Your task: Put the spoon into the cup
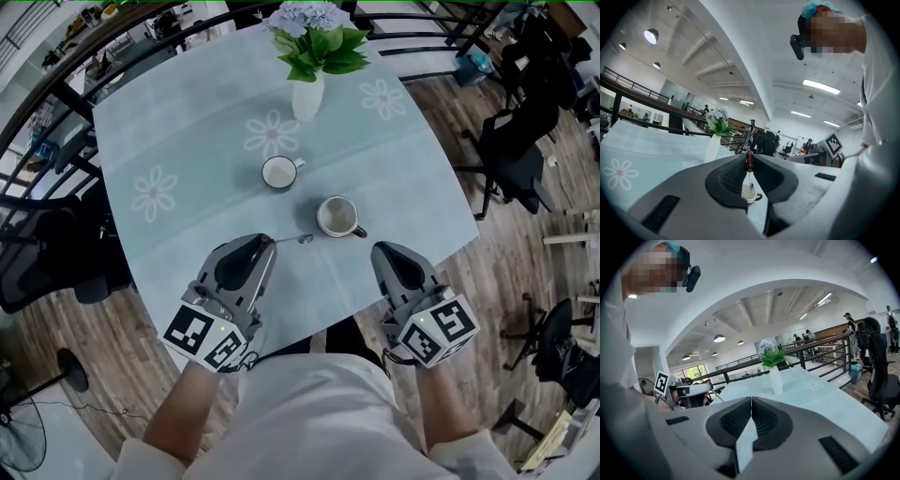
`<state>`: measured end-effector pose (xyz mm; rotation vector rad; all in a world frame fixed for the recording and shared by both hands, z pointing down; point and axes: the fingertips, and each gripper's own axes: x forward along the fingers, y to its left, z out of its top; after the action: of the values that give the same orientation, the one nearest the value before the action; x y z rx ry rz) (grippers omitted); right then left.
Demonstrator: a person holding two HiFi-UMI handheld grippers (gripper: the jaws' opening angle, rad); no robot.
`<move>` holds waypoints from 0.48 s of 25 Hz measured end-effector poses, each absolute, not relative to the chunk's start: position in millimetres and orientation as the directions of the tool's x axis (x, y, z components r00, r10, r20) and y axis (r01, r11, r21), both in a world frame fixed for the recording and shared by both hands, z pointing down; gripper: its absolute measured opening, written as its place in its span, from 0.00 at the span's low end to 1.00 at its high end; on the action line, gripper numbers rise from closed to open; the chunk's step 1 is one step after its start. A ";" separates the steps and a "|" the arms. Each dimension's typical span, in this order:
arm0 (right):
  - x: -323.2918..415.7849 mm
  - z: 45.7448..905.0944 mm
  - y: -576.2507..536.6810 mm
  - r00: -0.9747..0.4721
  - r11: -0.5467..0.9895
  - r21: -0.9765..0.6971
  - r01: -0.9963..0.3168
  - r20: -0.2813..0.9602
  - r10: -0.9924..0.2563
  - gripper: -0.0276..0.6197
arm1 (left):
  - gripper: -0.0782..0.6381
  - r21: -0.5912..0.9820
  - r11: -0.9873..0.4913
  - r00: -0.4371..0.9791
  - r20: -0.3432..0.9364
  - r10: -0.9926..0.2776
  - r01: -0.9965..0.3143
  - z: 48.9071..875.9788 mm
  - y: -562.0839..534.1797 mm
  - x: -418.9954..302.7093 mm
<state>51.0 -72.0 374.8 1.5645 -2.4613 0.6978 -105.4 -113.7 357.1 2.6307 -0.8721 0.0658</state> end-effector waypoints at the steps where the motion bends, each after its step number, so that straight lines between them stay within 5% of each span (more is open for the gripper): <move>1: 53.3 376.4 -74.1 -0.454 0.355 -0.310 -0.882 0.357 -0.816 0.08 | 0.19 0.327 -0.738 0.804 0.160 -0.572 -0.590 358.3 -115.3 -102.8; 12: 81.3 403.0 -113.4 -0.552 0.436 -0.355 -0.827 0.361 -0.752 0.08 | 0.19 0.323 -0.669 0.740 0.211 -0.638 -0.669 379.0 -142.3 -64.5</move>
<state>81.3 -113.4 403.0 1.4032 -2.5332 0.7555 -64.5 -142.3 379.0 2.5617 -1.0053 0.1118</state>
